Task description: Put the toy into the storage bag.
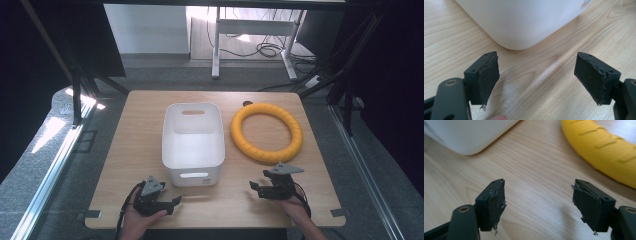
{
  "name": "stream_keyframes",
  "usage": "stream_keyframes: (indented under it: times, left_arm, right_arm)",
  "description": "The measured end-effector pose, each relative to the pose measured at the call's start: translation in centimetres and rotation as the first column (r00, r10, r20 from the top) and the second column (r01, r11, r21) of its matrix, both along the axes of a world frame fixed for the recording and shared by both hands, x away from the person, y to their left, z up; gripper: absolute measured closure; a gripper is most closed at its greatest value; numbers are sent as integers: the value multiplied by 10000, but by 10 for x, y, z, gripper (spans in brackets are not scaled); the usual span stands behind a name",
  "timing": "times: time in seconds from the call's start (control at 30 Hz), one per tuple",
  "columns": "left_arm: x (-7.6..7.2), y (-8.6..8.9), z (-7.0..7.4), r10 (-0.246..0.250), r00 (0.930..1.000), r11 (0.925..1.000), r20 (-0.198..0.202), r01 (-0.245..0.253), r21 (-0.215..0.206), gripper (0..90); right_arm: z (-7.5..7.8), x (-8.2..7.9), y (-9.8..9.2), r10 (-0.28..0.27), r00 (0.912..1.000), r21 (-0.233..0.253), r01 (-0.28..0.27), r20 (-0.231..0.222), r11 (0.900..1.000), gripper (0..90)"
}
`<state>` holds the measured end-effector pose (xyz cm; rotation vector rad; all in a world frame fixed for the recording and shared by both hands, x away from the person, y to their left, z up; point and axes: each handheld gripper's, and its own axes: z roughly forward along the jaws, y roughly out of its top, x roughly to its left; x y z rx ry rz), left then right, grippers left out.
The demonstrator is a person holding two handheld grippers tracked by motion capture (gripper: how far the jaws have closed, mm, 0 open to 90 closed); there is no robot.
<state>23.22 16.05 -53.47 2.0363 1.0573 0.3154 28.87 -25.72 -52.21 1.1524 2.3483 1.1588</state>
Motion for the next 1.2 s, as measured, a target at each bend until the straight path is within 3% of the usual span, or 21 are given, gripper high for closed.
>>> stream_keyframes:
  times: [0.57, 0.9, 1.2]
  left_arm:
    - [0, -3, 0, -31, 10000, 10000, 18, 31, 68, 201]
    - [0, -4, -1, -128, 9999, 9999, -43, 128, 107, 201]
    - [1, -1, 2, -45, 9999, 10000, -148, 43, -73, 200]
  right_arm:
    - [7, -6, 1, 502, 9986, 71, -503, 191, 9987, 275]
    - [14, -6, 3, 799, 9966, -305, -792, 213, 9964, 270]
    - [32, 1, -2, 1036, 9942, -637, -1016, 294, 9928, 272]
